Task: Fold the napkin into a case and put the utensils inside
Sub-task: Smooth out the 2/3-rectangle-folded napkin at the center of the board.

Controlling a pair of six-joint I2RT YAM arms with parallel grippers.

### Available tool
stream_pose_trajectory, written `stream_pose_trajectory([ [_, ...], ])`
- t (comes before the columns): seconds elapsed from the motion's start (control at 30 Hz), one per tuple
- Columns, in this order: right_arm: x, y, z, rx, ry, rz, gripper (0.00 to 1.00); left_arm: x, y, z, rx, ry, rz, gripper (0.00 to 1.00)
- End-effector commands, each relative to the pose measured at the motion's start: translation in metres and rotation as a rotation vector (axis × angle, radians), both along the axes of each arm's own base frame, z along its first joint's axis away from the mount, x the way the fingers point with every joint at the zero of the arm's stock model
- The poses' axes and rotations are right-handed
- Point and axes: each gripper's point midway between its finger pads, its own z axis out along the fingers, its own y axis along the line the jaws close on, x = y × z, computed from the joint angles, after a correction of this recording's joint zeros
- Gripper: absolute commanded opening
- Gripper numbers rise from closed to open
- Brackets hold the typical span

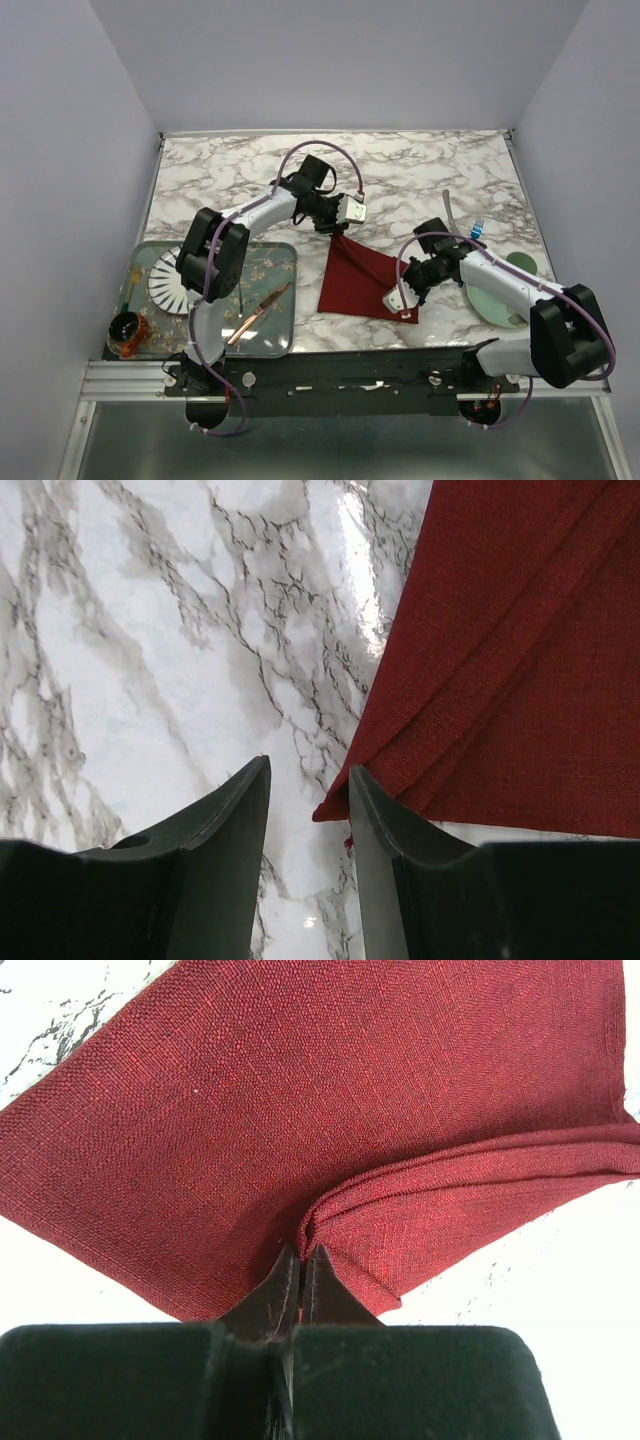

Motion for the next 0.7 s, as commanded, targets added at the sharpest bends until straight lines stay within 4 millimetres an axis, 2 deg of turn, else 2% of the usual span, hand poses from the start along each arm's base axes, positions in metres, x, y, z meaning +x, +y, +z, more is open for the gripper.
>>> stream_pose_trajectory([
  [0.0,-0.001,-0.002,0.001,-0.007,-0.012,0.011,0.01,-0.004,0.009,-0.025,0.085,0.006,-0.033,0.47],
  [0.3,-0.002,-0.001,0.003,-0.002,-0.009,0.011,0.01,0.008,0.006,-0.029,0.117,0.015,-0.036,0.43],
  [0.67,-0.001,-0.002,0.005,-0.002,-0.001,-0.001,0.01,-0.006,0.01,-0.04,0.191,0.023,-0.114,0.33],
])
